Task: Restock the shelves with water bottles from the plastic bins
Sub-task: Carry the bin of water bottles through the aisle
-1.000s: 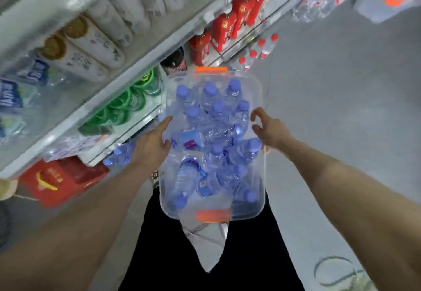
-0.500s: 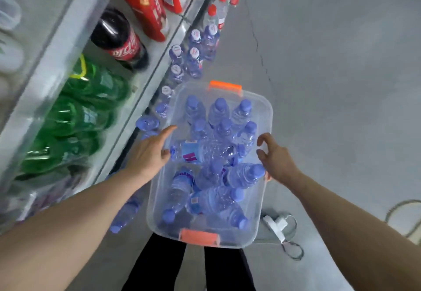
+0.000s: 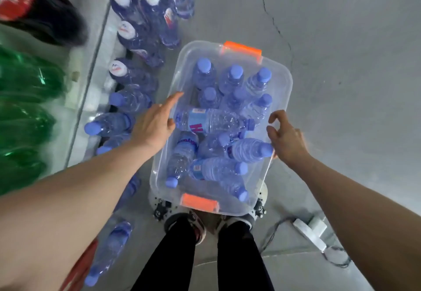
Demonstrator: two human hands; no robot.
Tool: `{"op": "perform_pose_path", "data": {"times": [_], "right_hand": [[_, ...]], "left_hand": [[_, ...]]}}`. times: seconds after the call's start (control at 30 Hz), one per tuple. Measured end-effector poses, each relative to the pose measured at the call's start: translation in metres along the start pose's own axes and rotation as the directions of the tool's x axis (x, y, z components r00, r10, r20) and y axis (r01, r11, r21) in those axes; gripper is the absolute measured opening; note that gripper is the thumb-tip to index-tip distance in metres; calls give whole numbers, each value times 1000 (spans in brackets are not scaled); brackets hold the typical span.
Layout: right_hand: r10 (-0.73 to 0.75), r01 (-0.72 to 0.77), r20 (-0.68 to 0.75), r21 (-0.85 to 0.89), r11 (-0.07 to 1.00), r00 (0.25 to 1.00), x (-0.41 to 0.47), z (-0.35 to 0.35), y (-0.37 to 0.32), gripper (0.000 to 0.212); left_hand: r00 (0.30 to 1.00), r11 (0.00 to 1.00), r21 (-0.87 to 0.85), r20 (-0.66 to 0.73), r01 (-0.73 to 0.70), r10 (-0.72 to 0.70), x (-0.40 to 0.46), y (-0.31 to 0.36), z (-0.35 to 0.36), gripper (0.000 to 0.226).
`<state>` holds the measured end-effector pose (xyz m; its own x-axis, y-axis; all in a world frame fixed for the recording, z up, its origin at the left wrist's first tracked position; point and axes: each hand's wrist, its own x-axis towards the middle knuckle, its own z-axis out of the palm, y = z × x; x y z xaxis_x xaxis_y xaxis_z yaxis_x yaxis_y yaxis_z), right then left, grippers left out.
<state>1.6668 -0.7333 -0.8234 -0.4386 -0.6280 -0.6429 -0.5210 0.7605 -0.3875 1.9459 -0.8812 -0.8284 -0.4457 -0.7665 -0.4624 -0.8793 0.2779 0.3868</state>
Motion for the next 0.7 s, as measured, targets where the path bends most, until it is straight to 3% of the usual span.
{"op": "perform_pose_path", "data": {"times": [0.17, 0.37, 0.47, 0.6, 0.7], "right_hand": [[-54, 54, 6, 64, 997, 999, 3, 8, 3, 13], [-16, 15, 108, 4, 1000, 994, 0, -5, -11, 22], [-35, 26, -50, -172, 985, 998, -6, -11, -28, 26], [-38, 15, -273, -86, 996, 961, -18, -16, -41, 22], [-18, 0, -173, -105, 994, 985, -13, -5, -52, 26]], "left_hand": [[999, 998, 38, -19, -42, 43, 10, -9, 8, 69], [980, 993, 113, 196, 20, -42, 10, 3, -12, 78], [963, 991, 123, 254, 60, -90, 1, 7, -20, 88], [971, 995, 84, 228, 59, -77, -18, 2, -16, 76], [974, 994, 94, 217, 50, -69, -25, 1, -10, 78]]}}
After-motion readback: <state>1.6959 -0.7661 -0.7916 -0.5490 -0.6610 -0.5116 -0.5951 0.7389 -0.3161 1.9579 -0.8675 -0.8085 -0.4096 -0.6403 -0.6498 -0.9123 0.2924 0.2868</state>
